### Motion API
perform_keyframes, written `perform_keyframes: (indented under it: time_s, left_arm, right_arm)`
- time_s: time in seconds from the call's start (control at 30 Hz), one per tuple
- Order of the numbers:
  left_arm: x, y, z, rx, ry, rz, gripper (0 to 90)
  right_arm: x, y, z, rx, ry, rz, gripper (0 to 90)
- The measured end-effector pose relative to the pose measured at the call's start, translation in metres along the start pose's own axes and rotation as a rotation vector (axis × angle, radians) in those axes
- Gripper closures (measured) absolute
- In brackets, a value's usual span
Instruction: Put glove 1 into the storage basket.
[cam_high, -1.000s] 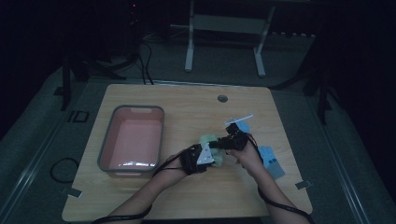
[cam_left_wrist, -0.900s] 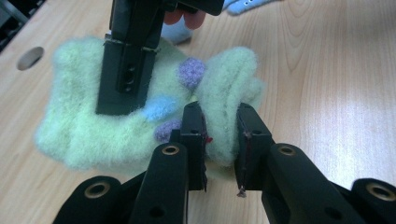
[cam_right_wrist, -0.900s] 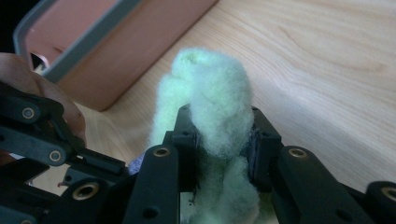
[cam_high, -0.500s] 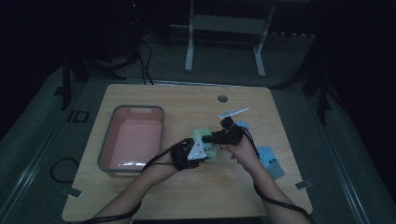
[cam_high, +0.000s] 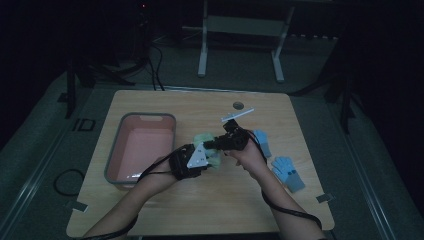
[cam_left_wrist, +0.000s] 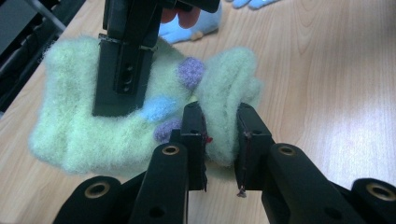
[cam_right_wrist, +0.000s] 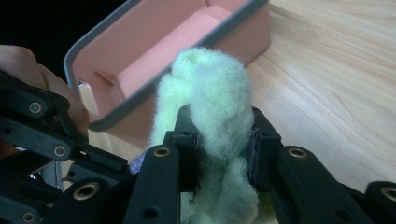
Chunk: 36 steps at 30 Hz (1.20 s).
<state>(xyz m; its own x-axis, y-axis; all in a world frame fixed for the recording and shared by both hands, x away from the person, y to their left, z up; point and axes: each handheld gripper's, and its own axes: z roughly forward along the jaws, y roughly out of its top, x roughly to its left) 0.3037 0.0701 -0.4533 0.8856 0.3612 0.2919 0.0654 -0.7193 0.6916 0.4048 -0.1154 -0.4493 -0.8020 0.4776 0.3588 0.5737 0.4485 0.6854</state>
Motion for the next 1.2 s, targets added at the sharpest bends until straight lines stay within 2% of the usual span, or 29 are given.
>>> perform_keyframes:
  time_s: [0.33, 0.67, 1.03, 1.1, 1.17, 1.2]
  left_arm:
    - [0.012, -0.01, -0.021, 0.023, 0.027, 0.003, 76.8]
    - [0.019, -0.031, -0.046, 0.027, 0.057, -0.033, 76.8]
    - [0.028, -0.065, -0.08, 0.076, 0.09, -0.072, 76.8]
    - [0.03, -0.074, -0.085, 0.085, 0.09, -0.083, 76.8]
    - [0.031, -0.083, -0.089, 0.093, 0.094, -0.096, 76.8]
    - [0.032, -0.088, -0.092, 0.098, 0.095, -0.099, 76.8]
  right_arm:
    - [0.014, 0.024, 0.015, 0.004, 0.01, -0.038, 70.4]
    - [0.037, 0.048, 0.037, 0.027, 0.026, -0.08, 70.5]
    - [0.065, 0.07, 0.078, 0.027, 0.079, -0.104, 70.6]
    - [0.073, 0.074, 0.093, 0.031, 0.09, -0.108, 70.7]
    - [0.076, 0.075, 0.098, 0.035, 0.094, -0.111, 70.6]
    - [0.08, 0.077, 0.108, 0.042, 0.106, -0.11, 70.6]
